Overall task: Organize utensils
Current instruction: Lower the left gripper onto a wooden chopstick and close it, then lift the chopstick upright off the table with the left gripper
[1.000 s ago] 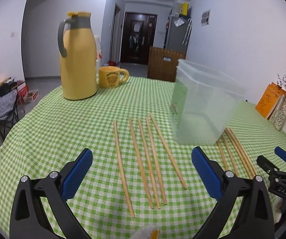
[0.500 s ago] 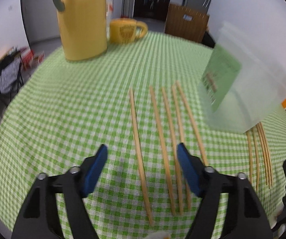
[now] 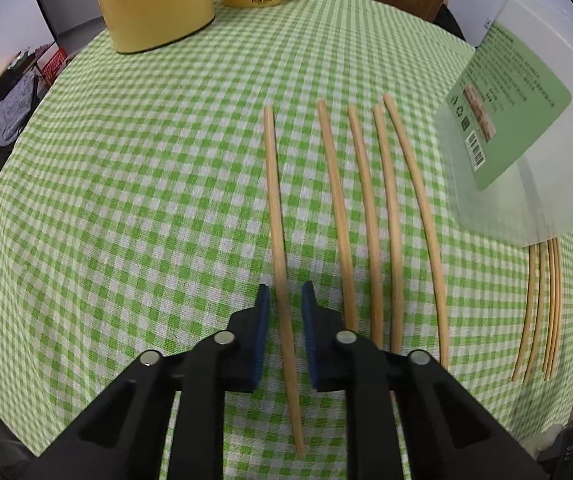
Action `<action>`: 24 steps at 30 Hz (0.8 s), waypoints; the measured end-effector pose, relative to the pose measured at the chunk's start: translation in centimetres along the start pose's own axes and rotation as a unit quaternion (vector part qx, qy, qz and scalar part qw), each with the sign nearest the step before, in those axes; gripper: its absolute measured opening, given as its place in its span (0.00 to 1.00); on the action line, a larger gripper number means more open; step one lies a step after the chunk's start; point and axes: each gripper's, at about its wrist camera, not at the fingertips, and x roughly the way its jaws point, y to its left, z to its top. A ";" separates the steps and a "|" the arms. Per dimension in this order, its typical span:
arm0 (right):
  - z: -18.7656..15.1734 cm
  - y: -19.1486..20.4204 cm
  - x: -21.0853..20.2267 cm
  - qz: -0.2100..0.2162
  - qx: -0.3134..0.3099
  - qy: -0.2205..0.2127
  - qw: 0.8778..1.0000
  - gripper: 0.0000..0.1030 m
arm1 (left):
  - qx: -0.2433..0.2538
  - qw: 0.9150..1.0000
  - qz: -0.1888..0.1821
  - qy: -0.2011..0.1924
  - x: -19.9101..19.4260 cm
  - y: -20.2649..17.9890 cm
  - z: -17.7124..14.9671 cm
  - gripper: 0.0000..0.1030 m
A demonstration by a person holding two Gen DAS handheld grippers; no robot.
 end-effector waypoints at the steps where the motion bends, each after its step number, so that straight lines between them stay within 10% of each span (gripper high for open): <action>1: 0.0 0.0 0.0 0.000 0.001 0.000 1.000 0.94 | 0.000 1.000 0.004 0.003 0.2 -0.2 0.1 0.11; 24: -0.2 0.0 -0.1 0.000 0.015 -0.006 1.000 0.94 | -0.014 1.000 0.002 0.028 1.2 -0.6 3.5 0.04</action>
